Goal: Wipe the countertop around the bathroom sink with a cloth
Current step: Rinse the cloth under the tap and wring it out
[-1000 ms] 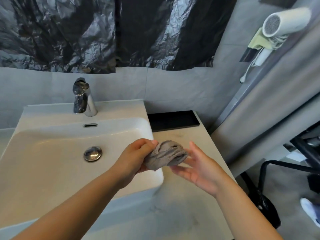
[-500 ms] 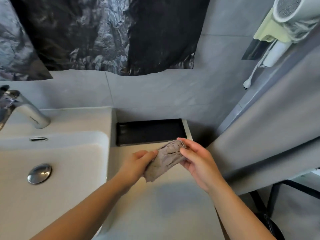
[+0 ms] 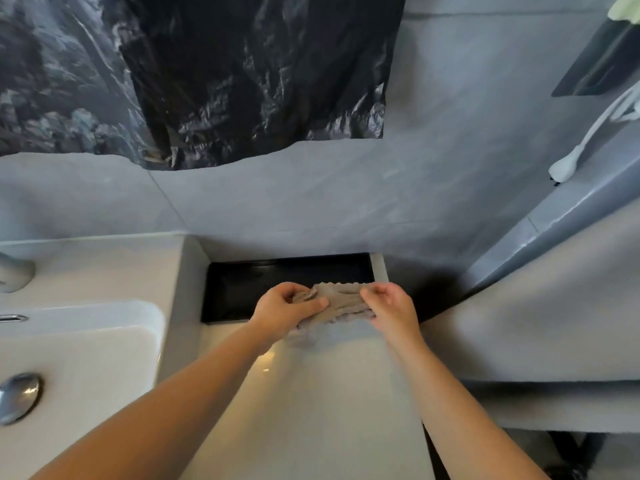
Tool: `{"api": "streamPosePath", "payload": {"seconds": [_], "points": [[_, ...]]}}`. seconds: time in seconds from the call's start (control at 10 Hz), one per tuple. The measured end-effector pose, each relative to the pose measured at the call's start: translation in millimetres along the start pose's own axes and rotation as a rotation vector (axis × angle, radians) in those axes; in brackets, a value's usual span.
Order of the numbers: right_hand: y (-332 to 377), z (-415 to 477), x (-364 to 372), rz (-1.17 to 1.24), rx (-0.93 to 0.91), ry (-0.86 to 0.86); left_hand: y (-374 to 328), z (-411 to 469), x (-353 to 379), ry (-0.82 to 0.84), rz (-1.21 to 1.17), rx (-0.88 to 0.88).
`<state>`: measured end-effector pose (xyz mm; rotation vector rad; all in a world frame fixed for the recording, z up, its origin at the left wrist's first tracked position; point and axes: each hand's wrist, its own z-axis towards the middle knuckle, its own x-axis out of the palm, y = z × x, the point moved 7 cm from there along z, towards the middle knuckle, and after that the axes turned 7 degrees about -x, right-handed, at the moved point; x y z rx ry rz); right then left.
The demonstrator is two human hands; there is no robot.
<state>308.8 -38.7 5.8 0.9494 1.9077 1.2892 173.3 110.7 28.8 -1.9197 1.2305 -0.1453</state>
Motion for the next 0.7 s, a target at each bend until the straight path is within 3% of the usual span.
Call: {"api": "streamPosePath", "payload": {"seconds": [0.1,0.2,0.4,0.7], "points": [[-1,31,6,-0.116,-0.106,-0.008,1,32,-3,-0.149,-0.064,-0.024],[5,52,15,-0.248,-0.241,-0.040,0,56,-3,-0.252,0.021,-0.009],[3,55,35,-0.645,-0.373,-0.062,-2,68,0,-0.413,0.447,0.060],[45,-29,10,-0.527,-0.387,-0.072,8,-28,-51,-0.380,0.285,0.257]]}}
